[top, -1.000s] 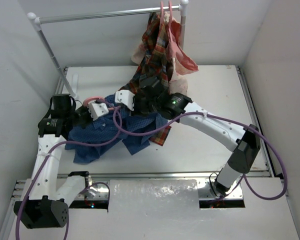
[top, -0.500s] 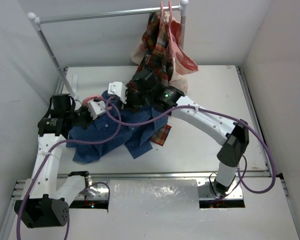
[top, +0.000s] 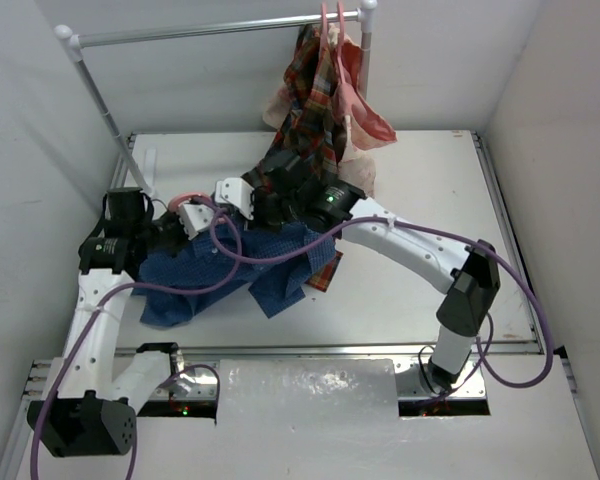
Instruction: Place the shirt on the hanger
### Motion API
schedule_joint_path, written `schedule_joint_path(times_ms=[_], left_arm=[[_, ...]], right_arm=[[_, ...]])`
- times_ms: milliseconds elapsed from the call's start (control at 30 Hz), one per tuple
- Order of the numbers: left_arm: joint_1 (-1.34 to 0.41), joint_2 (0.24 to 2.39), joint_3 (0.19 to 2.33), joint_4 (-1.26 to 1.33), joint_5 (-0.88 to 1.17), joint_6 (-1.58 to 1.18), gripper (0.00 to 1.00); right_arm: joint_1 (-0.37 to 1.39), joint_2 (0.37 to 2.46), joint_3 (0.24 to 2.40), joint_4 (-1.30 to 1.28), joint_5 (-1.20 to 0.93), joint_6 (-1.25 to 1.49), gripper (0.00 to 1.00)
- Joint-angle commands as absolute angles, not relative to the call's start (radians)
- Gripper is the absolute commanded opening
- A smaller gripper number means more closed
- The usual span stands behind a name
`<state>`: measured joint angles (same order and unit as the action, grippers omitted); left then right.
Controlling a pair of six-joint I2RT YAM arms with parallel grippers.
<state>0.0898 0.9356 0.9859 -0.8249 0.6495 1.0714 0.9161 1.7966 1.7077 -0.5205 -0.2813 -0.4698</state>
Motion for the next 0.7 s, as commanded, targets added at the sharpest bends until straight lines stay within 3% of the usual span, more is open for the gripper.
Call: schedule_joint_path(times_ms=[0, 33, 67, 100, 167, 300, 500, 667], left_arm=[[0.092, 0.864, 1.0, -0.574, 0.75, 0.901, 0.18], [0.094, 0.851, 0.974, -0.548, 0.723, 0.893, 0.47], [0.092, 0.838, 0.963, -0.537, 0.713, 0.89, 0.62], [0.094, 0.813, 0.942, -0.516, 0.695, 0.879, 0.9], [0.092, 0.795, 0.927, -0.491, 0.666, 0.858, 0.96], [0.094, 0.808, 0.922, -0.463, 0.563, 0.842, 0.99], [0.092, 0.874, 0.91, -0.534, 0.433, 1.004, 0.94], [0.092, 0.841, 0.854, -0.526, 0.5, 1.126, 0.92]], right_arm=[[0.907, 1.763, 1.628, -0.502, -0.216, -0.367, 0.0], [0.893, 1.738, 1.617, -0.486, -0.21, -0.318, 0.0], [0.89, 1.726, 1.596, -0.473, -0.206, -0.298, 0.0], [0.887, 1.703, 1.585, -0.451, -0.193, -0.278, 0.0], [0.884, 1.68, 1.543, -0.424, -0.186, -0.272, 0.0], [0.868, 1.637, 1.486, -0.397, -0.213, -0.256, 0.0], [0.845, 1.594, 1.436, -0.371, -0.227, -0.235, 0.0], [0.842, 1.627, 1.479, -0.368, -0.244, -0.222, 0.0]])
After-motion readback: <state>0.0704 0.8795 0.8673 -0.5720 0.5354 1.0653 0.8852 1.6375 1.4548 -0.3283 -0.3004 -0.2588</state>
